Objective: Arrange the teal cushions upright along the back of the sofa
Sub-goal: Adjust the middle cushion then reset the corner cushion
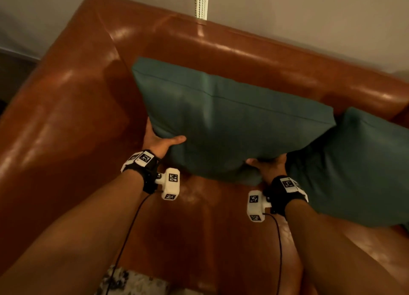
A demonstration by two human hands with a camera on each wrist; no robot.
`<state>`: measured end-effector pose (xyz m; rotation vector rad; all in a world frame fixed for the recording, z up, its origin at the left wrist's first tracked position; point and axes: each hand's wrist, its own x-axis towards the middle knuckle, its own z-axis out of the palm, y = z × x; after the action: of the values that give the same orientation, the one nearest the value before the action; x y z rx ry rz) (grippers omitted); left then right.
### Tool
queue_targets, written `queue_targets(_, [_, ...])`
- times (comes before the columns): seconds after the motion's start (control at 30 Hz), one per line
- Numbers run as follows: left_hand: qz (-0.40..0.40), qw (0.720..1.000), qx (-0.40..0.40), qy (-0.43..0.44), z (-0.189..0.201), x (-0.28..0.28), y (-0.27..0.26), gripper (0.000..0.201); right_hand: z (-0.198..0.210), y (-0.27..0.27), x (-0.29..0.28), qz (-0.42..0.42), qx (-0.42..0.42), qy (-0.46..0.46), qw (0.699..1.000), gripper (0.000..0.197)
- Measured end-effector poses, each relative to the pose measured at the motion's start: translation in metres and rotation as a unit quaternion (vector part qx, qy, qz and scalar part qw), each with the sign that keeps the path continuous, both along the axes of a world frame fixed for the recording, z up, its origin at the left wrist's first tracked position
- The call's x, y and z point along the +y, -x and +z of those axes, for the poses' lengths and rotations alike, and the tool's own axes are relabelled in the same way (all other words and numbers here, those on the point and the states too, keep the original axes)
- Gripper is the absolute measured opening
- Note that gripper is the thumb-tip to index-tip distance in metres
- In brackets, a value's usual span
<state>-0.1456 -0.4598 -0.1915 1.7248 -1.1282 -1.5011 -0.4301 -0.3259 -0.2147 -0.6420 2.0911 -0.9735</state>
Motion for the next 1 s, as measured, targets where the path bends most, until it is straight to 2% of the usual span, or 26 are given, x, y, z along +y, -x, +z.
queue_targets(0.13, [-0.006, 0.998, 0.043, -0.036, -0.006, -0.011, -0.009, 0.124, -0.002, -0.008, 0.007, 0.012, -0.004, 0.018, 1.000, 0.110])
queue_targets(0.4, [0.016, 0.997, 0.050, -0.052, 0.003, -0.014, -0.040, 0.106, -0.004, -0.041, 0.003, 0.009, -0.075, 0.009, 0.997, 0.097])
queue_targets(0.53, [0.025, 0.997, 0.044, -0.060, 0.002, -0.015, -0.041, 0.086, -0.005, -0.040, -0.004, 0.036, -0.052, 0.037, 0.997, 0.092])
queue_targets(0.67, [0.024, 0.997, 0.035, -0.061, -0.004, -0.016, -0.036, 0.097, -0.005, -0.035, -0.005, 0.028, -0.045, 0.023, 0.998, 0.109])
queue_targets(0.77, [0.023, 0.997, 0.028, -0.063, -0.011, -0.016, -0.036, 0.097, -0.005, -0.035, -0.004, 0.019, -0.048, 0.011, 0.999, 0.122])
queue_targets(0.87, [0.033, 0.997, 0.026, -0.061, -0.017, -0.014, -0.038, 0.110, -0.007, -0.034, -0.002, 0.015, -0.045, 0.006, 0.999, 0.129])
queue_targets(1.0, [0.046, 0.997, 0.032, -0.061, -0.011, -0.002, -0.036, 0.100, -0.002, -0.033, 0.000, 0.020, -0.047, -0.005, 0.999, 0.136])
